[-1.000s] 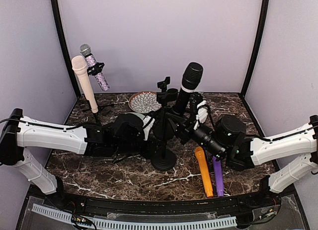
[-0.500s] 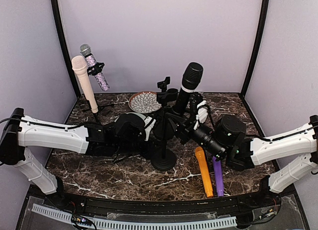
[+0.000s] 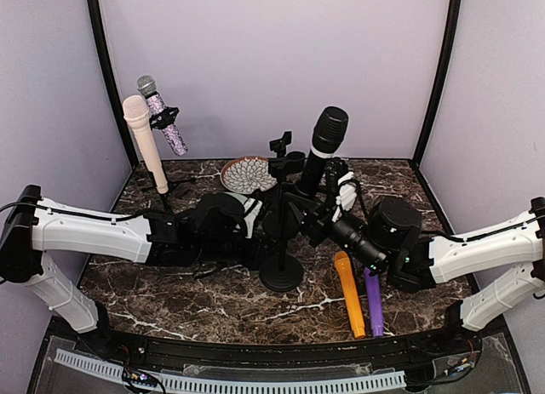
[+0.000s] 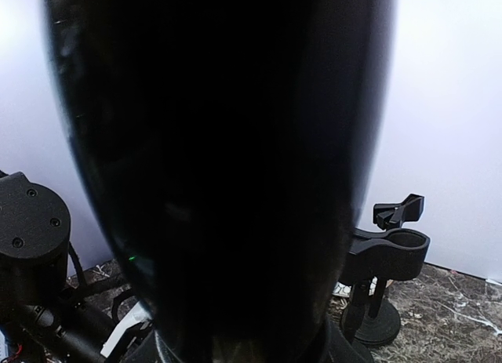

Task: Remove the microphone from the stand

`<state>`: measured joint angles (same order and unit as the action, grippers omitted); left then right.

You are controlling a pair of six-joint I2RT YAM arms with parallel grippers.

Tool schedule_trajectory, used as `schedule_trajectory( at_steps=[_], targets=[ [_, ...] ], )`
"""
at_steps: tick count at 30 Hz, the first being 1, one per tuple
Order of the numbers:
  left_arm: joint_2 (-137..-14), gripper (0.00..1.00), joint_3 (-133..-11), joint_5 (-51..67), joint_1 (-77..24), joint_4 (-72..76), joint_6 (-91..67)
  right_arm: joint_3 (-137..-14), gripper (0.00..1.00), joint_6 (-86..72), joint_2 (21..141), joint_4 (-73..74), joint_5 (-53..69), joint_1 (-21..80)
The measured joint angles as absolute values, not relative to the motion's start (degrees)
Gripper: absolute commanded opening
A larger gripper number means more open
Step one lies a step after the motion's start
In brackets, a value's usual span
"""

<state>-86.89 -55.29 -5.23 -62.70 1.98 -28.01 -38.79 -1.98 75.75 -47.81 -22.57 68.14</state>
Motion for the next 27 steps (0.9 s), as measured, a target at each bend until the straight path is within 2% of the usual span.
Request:
schedule_trajectory(
  at_steps=[12, 14, 17, 19, 24, 27],
  targets=[
    [-85.4, 0.02, -47.8, 6.7, -58.3, 14.5, -37.0, -38.7, 0.13, -2.0, 75.7, -47.8, -21.9, 68.1],
    [-85.4, 0.09, -47.5, 7.5, -58.0, 15.2, -37.6, -38.7, 0.13, -2.0, 75.7, -47.8, -21.8, 68.1],
    [-85.4, 0.29, -47.4, 8.3, -57.7, 15.4, -37.8, -38.6, 0.12, -1.9, 75.7, -47.8, -21.7, 68.1],
    [-85.3, 0.39, -47.3, 8.3, -57.6, 15.1, -37.1, -38.4, 0.13, -1.8, 75.4, -47.7, -21.6, 68.1],
    [-82.4, 0.54, -47.1, 6.3, -57.6, 11.8, -34.0, -38.0, 0.14, -1.8, 74.5, -47.0, -21.3, 68.1],
    [-79.1, 0.58, -47.1, 4.4, -57.6, 9.7, -31.5, -37.9, 0.25, -1.8, 74.2, -46.5, -21.0, 68.1]
  ],
)
